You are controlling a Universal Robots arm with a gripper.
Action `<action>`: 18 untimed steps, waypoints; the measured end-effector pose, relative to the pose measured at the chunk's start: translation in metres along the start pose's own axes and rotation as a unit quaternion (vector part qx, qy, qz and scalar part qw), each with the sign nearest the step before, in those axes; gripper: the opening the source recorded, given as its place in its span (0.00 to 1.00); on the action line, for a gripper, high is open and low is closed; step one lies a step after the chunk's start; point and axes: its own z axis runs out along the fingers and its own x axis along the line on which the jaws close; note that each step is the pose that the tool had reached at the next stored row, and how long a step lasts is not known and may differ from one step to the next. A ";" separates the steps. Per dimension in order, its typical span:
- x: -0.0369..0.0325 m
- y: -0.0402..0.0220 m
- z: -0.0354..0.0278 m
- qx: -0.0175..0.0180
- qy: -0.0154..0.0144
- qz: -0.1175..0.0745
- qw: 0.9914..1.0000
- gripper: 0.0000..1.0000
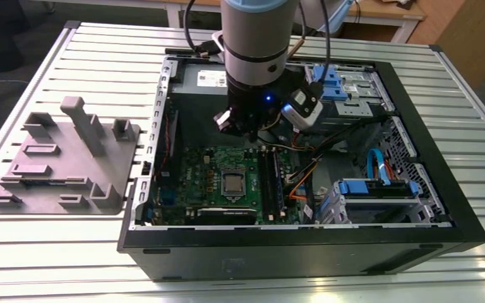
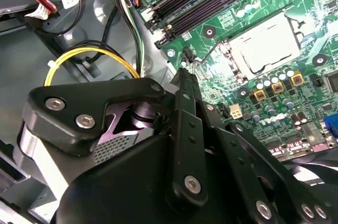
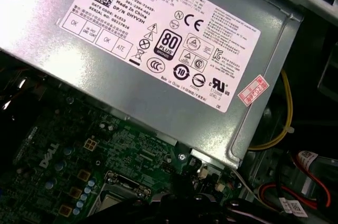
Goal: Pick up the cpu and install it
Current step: 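Install the first cpu locking lever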
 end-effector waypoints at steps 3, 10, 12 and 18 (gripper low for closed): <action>-0.0004 0.0011 0.0020 0.000 0.000 0.000 1.000 0.11; -0.0016 0.0042 0.0058 0.000 0.000 0.000 1.000 0.11; -0.0015 0.0042 0.0066 0.000 0.000 0.000 1.000 0.11; -0.0008 0.0035 0.0086 0.000 0.000 0.000 1.000 0.11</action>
